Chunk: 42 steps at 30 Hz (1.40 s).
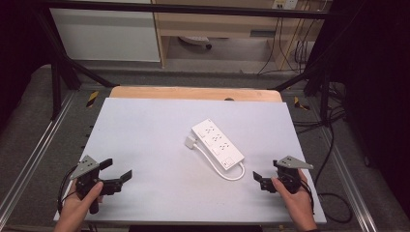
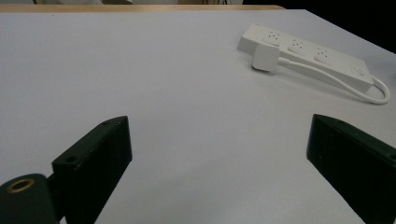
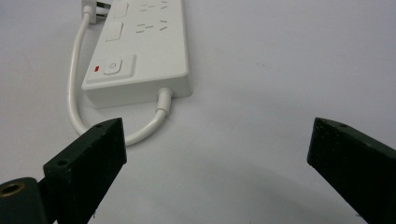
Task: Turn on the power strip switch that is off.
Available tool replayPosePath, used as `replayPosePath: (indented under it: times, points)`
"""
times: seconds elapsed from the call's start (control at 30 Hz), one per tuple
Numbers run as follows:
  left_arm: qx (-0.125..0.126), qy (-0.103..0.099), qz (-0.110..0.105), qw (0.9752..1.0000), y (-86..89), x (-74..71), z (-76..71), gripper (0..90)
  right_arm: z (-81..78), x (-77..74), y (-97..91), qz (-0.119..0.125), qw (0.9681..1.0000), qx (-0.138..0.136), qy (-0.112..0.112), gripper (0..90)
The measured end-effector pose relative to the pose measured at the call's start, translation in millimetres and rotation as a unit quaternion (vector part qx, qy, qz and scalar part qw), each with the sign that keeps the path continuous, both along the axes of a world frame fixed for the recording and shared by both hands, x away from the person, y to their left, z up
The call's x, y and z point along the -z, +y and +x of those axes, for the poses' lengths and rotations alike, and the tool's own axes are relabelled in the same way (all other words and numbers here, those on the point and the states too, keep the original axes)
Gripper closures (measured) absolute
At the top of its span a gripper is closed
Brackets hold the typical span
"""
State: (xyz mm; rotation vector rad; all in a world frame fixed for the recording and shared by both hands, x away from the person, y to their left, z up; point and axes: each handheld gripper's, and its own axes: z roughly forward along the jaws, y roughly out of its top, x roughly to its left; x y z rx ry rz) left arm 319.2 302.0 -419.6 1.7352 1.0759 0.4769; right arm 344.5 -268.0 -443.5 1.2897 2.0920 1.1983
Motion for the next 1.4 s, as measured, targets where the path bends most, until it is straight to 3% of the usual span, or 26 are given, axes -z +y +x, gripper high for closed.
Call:
replayPosePath:
  times: [0.3, 0.6, 0.83, 0.93, 1.03, 1.4]
  points:
    - [0.007, -0.007, -0.01, 0.9999, 1.2, -2.3, -1.8, 7.1, 0.6, -1.1, 2.9, -0.013, 0.9999, -0.007, -0.004, 4.4]
    - [0.013, -0.012, -0.014, 0.9997, 1.7, -4.9, -3.8, 6.6, 1.3, -1.2, 3.1, -0.008, 1.0, 0.001, -0.002, 3.8]
    - [0.018, -0.009, -0.01, 0.9998, -1.1, -4.5, -4.3, 6.5, 1.8, -1.1, 4.0, -0.014, 0.9999, -0.001, 0.002, 3.6]
    - [0.02, -0.004, -0.026, 0.9995, -1.5, -5.1, -3.2, 6.5, 2.1, -0.8, 4.9, -0.015, 0.9999, -0.002, 0.004, 3.7]
    - [0.014, 0.001, -0.017, 0.9998, -1.0, -4.4, -2.7, 6.4, 1.7, -1.1, 6.2, -0.016, 0.9999, -0.005, 0.004, 3.7]
    - [0.016, 0.0, -0.019, 0.9997, -3.4, -9.1, 1.7, 6.3, 0.7, -1.6, 9.1, -0.018, 0.9997, -0.019, 0.001, 3.7]
